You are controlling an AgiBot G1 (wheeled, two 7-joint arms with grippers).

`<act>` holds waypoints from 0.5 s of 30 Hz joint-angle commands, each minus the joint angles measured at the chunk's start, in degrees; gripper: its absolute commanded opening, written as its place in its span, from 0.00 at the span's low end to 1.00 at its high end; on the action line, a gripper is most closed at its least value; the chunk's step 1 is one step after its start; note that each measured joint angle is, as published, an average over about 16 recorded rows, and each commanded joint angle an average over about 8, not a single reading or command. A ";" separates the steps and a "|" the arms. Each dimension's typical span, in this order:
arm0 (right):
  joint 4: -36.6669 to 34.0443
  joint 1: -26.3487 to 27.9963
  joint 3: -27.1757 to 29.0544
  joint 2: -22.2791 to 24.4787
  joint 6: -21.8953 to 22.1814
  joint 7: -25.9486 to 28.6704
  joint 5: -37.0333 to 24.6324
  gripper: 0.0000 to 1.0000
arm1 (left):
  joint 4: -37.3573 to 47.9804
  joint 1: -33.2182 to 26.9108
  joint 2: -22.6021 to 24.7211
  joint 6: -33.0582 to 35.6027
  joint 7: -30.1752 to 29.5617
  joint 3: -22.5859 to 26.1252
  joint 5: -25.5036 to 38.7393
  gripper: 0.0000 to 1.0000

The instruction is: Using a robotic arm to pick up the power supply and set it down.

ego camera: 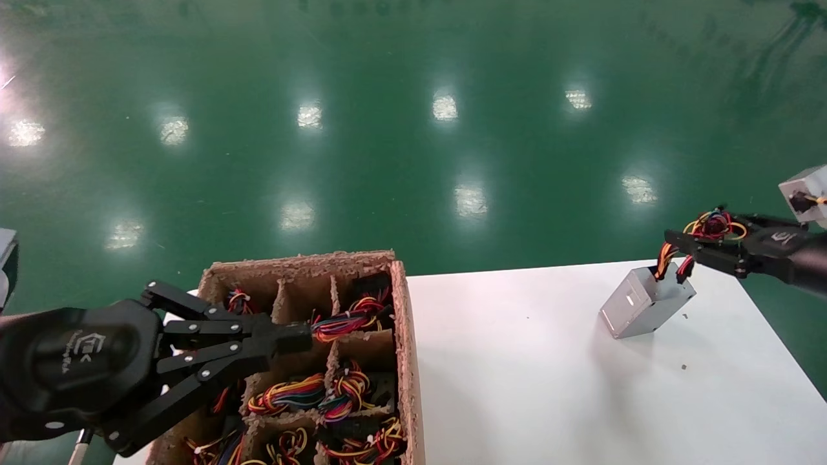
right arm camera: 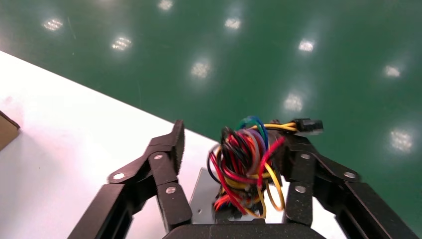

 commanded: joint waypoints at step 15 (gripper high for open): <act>2.40 2.24 1.37 1.53 -1.32 -1.39 1.79 1.00 | 0.00 0.00 0.00 0.00 0.00 0.00 0.00 0.00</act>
